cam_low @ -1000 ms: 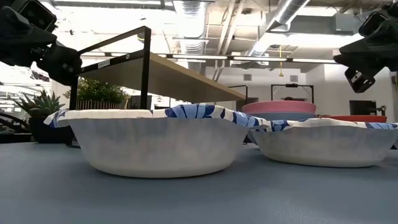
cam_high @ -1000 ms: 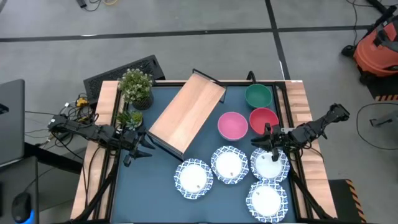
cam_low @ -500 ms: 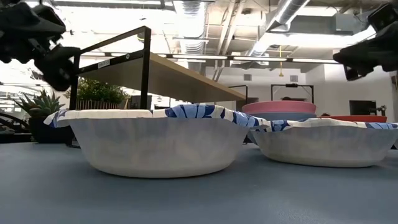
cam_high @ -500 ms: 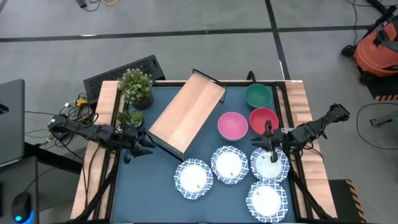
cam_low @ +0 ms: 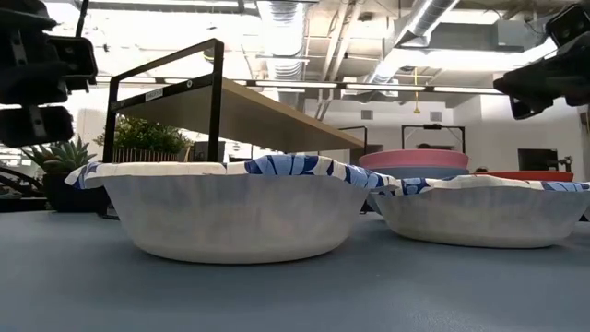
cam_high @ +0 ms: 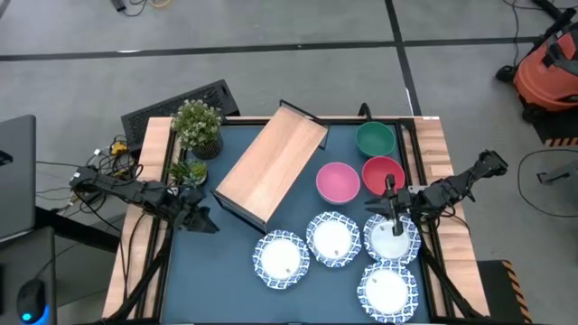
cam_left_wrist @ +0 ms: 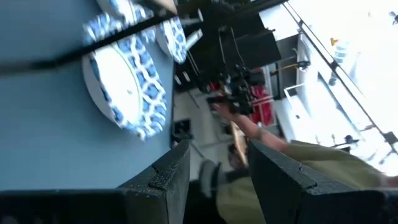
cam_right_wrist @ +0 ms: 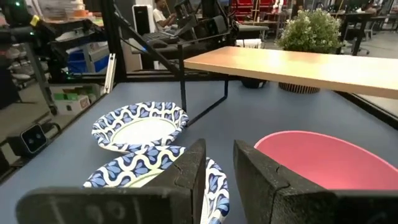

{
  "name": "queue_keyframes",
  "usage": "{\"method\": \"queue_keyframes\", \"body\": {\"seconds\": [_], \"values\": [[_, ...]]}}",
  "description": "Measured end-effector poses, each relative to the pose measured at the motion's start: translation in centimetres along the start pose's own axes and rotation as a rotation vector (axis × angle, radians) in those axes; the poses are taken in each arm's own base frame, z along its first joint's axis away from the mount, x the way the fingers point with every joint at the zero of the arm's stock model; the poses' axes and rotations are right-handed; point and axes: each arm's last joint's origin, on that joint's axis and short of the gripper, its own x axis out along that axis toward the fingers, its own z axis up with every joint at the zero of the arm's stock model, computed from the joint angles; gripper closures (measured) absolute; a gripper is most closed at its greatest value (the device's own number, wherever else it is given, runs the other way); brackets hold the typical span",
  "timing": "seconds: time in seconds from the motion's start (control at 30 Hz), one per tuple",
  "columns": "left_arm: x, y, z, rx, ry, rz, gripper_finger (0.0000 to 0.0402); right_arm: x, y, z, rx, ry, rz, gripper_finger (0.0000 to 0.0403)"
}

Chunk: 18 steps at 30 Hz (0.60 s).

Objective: Place and stack bowls onto a shelf
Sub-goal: Put the orange bowl on the shelf

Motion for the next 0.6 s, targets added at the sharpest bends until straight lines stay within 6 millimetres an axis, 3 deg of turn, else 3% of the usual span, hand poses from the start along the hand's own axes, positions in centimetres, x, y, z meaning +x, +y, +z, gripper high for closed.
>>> {"method": "queue_keyframes", "body": {"seconds": [0.17, 0.37, 0.6], "values": [[0.0, 0.01, 0.04, -0.017, -0.013, 0.004, 0.0255, 0.0, 0.0, 0.02, 0.076, -0.003, 0.0, 0.0294], [-0.03, 0.16, 0.37, -0.05, -0.133, 0.043, 0.0255, 0.0, 0.0, 0.03, 0.531, -0.003, 0.001, 0.0294], [-0.02, -0.12, 0.39, -0.155, -0.118, 0.004, 0.0255, 0.0, 0.02, 0.02, 0.853, 0.0, 0.007, 0.0294]]}}
